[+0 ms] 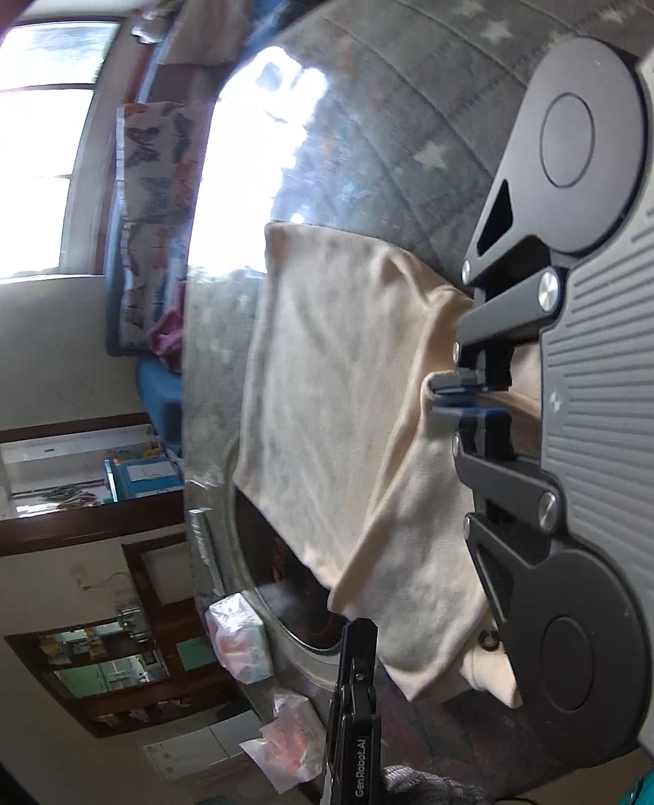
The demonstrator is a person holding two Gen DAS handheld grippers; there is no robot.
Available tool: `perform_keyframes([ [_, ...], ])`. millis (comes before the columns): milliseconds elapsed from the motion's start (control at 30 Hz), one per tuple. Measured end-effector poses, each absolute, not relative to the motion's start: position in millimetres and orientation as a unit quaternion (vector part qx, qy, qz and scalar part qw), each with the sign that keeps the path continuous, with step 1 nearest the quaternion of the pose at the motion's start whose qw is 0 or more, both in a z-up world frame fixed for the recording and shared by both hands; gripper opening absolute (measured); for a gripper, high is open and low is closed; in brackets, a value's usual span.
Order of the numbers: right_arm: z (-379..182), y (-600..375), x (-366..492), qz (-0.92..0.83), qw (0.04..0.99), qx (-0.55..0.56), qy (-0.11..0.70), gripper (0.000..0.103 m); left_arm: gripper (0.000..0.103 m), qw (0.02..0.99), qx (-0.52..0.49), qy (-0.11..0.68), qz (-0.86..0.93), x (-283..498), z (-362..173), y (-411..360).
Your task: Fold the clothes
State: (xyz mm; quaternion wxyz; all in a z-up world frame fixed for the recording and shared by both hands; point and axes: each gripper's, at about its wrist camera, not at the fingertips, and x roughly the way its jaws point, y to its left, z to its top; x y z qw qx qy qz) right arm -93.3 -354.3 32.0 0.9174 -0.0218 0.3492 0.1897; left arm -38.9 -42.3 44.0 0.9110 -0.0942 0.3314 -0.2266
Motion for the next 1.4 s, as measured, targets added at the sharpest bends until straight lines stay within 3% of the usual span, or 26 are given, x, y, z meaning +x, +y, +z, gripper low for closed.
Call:
perform_keyframes([
  [167,39.4,-350.4,-94.9,0.165,0.928,-0.044,0.331,0.002,0.009,0.914,-0.082,0.329,-0.223,-27.0,42.1,-46.9],
  [300,25.0,-353.4,-86.8,0.155,0.917,-0.035,0.365,0.006,0.009,0.914,-0.067,0.335,-0.217,-18.5,35.4,-52.9],
  [500,44.9,-351.1,-94.6,0.175,0.932,-0.055,0.313,0.010,0.009,0.912,-0.059,0.346,-0.215,-9.1,28.1,-57.1],
  [700,26.0,-338.5,-79.8,0.200,0.916,-0.068,0.341,0.010,0.009,0.910,-0.055,0.353,-0.210,-6.5,28.2,-56.0],
  [1267,28.5,-337.0,-121.6,0.243,0.890,-0.122,0.366,0.010,0.010,0.887,0.063,0.337,-0.308,-71.0,40.6,-76.4],
  [1400,31.4,-337.8,-124.0,0.248,0.889,-0.124,0.366,0.011,0.023,0.886,0.107,0.317,-0.322,-92.5,50.1,-65.6],
])
